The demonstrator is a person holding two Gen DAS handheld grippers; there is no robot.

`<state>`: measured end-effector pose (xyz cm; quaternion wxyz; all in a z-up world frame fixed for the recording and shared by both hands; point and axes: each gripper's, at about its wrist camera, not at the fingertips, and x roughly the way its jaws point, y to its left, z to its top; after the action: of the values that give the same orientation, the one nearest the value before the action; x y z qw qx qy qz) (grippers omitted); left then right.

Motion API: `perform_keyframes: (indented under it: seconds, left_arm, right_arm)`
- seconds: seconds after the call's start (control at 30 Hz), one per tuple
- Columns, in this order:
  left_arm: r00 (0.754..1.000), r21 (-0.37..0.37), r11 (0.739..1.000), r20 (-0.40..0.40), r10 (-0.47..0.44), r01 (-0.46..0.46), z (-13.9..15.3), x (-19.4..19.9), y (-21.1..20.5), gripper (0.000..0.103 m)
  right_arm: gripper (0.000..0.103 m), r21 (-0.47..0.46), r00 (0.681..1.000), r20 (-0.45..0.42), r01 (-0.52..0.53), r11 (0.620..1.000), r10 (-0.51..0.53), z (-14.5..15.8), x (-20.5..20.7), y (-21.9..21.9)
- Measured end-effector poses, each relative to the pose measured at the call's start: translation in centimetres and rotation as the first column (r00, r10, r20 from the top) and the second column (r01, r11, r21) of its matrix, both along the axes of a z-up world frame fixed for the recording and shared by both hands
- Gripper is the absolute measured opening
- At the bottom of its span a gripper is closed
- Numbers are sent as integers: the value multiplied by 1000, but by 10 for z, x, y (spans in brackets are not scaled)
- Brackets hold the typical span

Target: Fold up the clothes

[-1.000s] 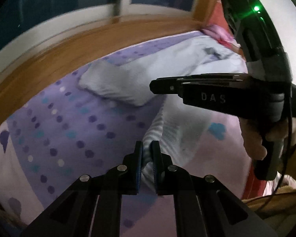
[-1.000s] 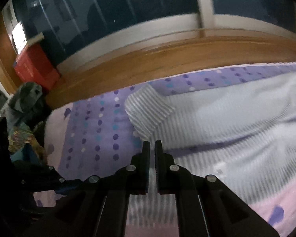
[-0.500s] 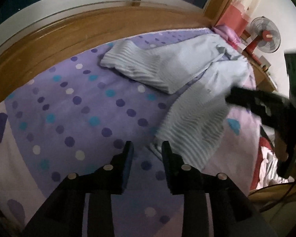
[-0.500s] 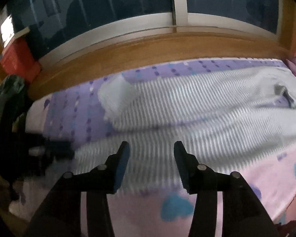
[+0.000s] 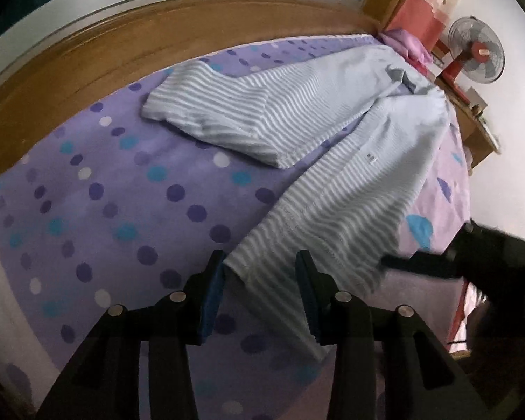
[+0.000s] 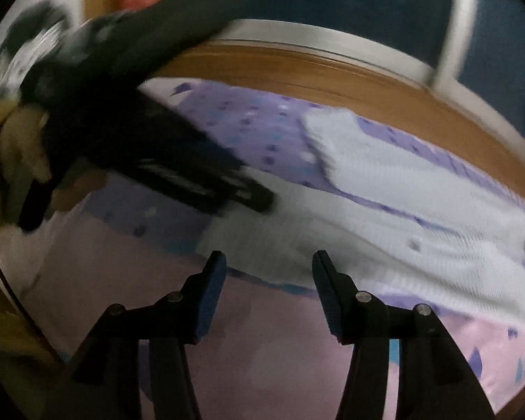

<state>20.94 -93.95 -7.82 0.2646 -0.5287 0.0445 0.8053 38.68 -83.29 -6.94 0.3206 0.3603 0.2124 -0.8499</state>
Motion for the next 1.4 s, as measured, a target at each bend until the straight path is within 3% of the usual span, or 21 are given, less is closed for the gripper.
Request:
perform_keyframes:
  seconds: [0.07, 0.17, 0.2, 0.23, 0.33, 0.43, 0.5, 0.6, 0.73, 0.8, 0.87, 0.97, 1.03, 1.1, 1.23, 1.4]
  left_arm:
    - [1000, -8, 1000, -3, 12, -12, 0, 1, 2, 41]
    - [1000, -24, 999, -11, 22, -23, 0, 1, 5, 39]
    - [1000, -25, 999, -14, 23, -23, 0, 1, 6, 24]
    - [1000, -17, 1000, -7, 26, -26, -1, 0, 6, 10]
    - [998, 48, 997, 28, 62, -63, -1, -7, 1, 8]
    - [997, 111, 991, 41, 70, -74, 4, -6, -3, 6]
    - [999, 168, 985, 24, 43, -47, 22, 2, 2, 6]
    - [999, 275, 961, -51, -16, 29, 68, 23, 14, 6]
    - [983, 452, 878, -157, -95, 157, 144, 61, 19, 6]
    - [972, 481, 854, -207, -109, 198, 168, 78, 13, 6]
    - [966, 480, 851, -233, -112, 215, 178, 93, 4, 6]
    - [971, 426, 885, -214, -103, 188, 157, 103, -10, 6]
    - [978, 334, 931, -189, -87, 147, 125, 104, -19, 6]
    - [986, 261, 958, -140, -87, 121, 90, 102, -27, 6]
    - [996, 184, 980, 17, -85, 80, 22, 101, -42, 6]
    - [993, 80, 990, -10, -114, 114, 0, 114, -42, 8]
  right_arm:
    - [52, 30, 1000, -25, -3, 1000, 4, -10, 2, -10]
    - [53, -35, 999, -7, 51, 998, -51, -14, -6, -10]
    - [51, -63, 997, 26, 72, 995, -71, -13, -11, -7]
    - [39, -82, 994, 45, 100, 992, -96, -13, -15, -4]
    - [18, -96, 984, 47, 177, 980, -173, -11, -22, 2]
    - [10, -112, 965, 66, 260, 959, -254, -3, -25, 10]
    - [9, -125, 950, 45, 313, 941, -310, 14, -18, 21]
    - [9, -139, 927, -35, 365, 921, -373, 63, 2, 42]
    - [9, -155, 878, -197, 412, 898, -437, 152, 51, 58]
    - [9, -158, 863, -250, 411, 898, -439, 181, 74, 56]
    - [9, -141, 861, -275, 405, 904, -428, 192, 93, 45]
    - [9, -70, 884, -254, 387, 919, -392, 170, 101, 20]
    - [9, -31, 910, -175, 377, 926, -376, 138, 98, 5]
    - [9, 7, 927, -77, 367, 930, -366, 101, 92, -8]
    - [9, 106, 928, 38, 365, 925, -370, 40, 86, -26]
    - [9, 164, 923, 66, 364, 917, -378, 12, 87, -28]
